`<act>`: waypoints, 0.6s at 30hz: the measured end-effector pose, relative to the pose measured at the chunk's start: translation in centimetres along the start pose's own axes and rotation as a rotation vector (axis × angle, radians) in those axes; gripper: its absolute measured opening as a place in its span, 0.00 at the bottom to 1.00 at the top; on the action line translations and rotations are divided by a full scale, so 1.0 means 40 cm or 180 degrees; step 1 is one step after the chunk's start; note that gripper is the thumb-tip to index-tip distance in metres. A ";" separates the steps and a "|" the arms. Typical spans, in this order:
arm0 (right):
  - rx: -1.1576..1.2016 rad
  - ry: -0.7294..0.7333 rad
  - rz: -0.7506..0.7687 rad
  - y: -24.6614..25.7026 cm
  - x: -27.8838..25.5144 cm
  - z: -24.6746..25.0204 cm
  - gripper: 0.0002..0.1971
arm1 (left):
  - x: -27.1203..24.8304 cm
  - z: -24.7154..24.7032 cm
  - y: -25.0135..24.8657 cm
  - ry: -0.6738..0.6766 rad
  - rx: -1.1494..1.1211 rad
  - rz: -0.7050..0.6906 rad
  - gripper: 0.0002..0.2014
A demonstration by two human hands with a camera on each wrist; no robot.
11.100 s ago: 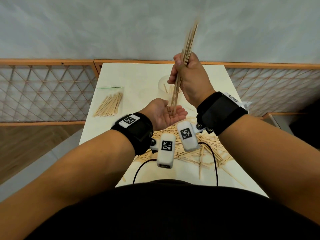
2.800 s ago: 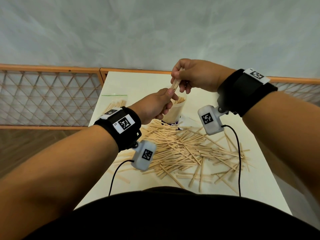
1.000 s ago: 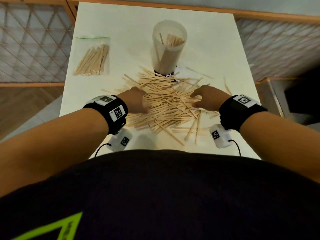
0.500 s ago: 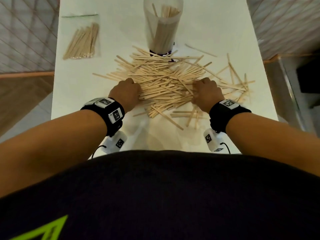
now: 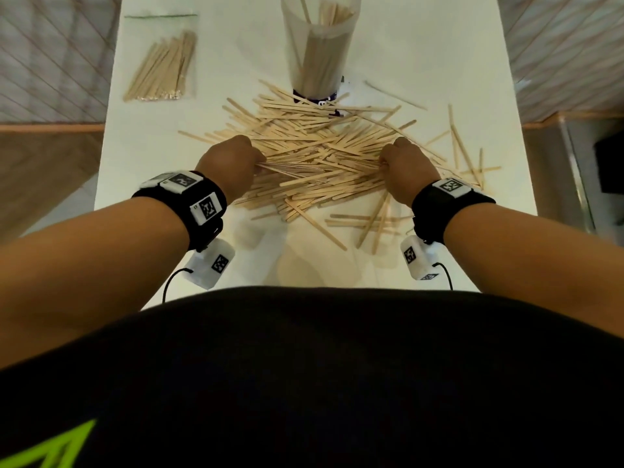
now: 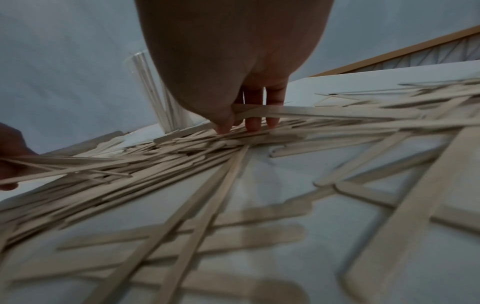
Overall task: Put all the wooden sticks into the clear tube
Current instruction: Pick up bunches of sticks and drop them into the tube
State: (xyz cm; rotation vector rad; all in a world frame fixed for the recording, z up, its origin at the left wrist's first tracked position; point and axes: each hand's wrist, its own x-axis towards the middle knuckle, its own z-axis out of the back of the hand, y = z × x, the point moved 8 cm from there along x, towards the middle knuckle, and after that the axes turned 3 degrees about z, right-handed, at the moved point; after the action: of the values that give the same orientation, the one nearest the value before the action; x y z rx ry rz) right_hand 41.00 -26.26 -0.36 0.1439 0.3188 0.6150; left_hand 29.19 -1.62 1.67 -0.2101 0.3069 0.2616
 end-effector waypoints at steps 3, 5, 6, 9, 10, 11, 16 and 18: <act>0.0334 0.0061 -0.0060 0.011 0.007 0.017 0.10 | -0.008 0.016 -0.002 -0.0006 -0.0029 -0.0067 0.17; 0.0559 0.0111 -0.0134 0.023 0.010 0.029 0.12 | -0.012 0.025 -0.002 0.0040 0.0060 -0.0074 0.18; 0.0691 0.0103 -0.0168 0.033 0.012 0.037 0.13 | -0.016 0.032 0.001 0.0056 0.0134 -0.0050 0.18; 0.1160 -0.0056 -0.0189 0.079 0.020 0.073 0.13 | -0.025 0.053 0.016 0.0128 0.0306 0.0105 0.18; 0.1328 -0.0146 -0.0177 0.096 0.024 0.087 0.11 | -0.028 0.060 0.024 0.0128 0.0352 0.0179 0.18; 0.1468 -0.0219 -0.0156 0.116 0.028 0.105 0.08 | -0.032 0.075 0.034 0.0111 0.0361 0.0261 0.17; 0.2088 -0.0360 -0.0193 0.186 0.044 0.160 0.21 | -0.038 0.134 0.095 -0.0046 -0.0055 0.0744 0.12; 0.2580 -0.0382 -0.0172 0.211 0.053 0.178 0.21 | -0.043 0.165 0.107 -0.0135 -0.0264 0.0900 0.13</act>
State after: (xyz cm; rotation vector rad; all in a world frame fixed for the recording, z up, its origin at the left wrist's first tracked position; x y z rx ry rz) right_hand 40.45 -18.46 7.73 0.9430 0.4400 0.3916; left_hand 28.17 3.64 7.67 -0.2426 0.2835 0.5582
